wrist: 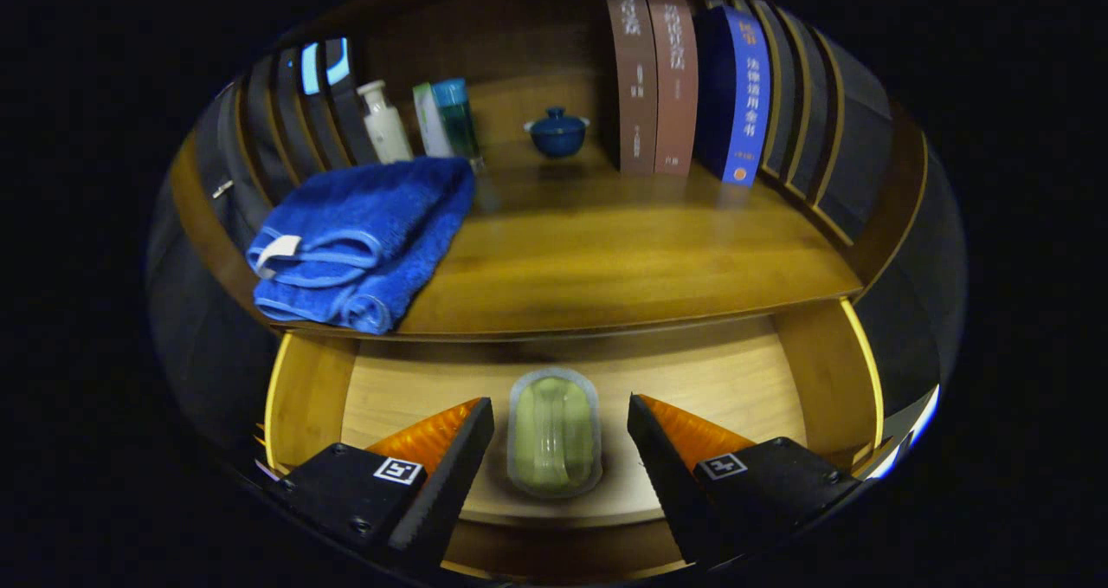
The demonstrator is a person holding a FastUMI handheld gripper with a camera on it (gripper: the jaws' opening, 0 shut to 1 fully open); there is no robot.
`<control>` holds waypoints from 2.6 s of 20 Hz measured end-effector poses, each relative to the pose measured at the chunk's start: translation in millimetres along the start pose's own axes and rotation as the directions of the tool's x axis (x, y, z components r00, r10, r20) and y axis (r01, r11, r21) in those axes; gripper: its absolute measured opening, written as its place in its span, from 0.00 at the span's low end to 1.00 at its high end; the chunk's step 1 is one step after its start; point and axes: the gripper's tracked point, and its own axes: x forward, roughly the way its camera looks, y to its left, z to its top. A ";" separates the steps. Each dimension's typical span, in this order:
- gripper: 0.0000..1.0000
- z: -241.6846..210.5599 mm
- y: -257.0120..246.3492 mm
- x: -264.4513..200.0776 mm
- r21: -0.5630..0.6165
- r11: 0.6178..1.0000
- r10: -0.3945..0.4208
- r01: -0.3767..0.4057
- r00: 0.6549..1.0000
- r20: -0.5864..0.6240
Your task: Pull open the drawer, take out the items inside it, and place them on the countertop above the cabinet.
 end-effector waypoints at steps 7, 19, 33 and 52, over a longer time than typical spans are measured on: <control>0.91 -26.2 -2.2 32.7 -0.047 0.998 -0.035 0.029 0.990 -0.133; 0.28 -22.6 5.4 39.8 -0.037 0.999 -0.030 0.025 0.988 -0.152; 0.25 -0.1 6.6 -21.5 -0.015 0.999 0.029 -0.029 1.000 0.005; 0.26 -31.2 4.0 30.7 -0.038 0.999 0.009 -0.015 0.987 -0.160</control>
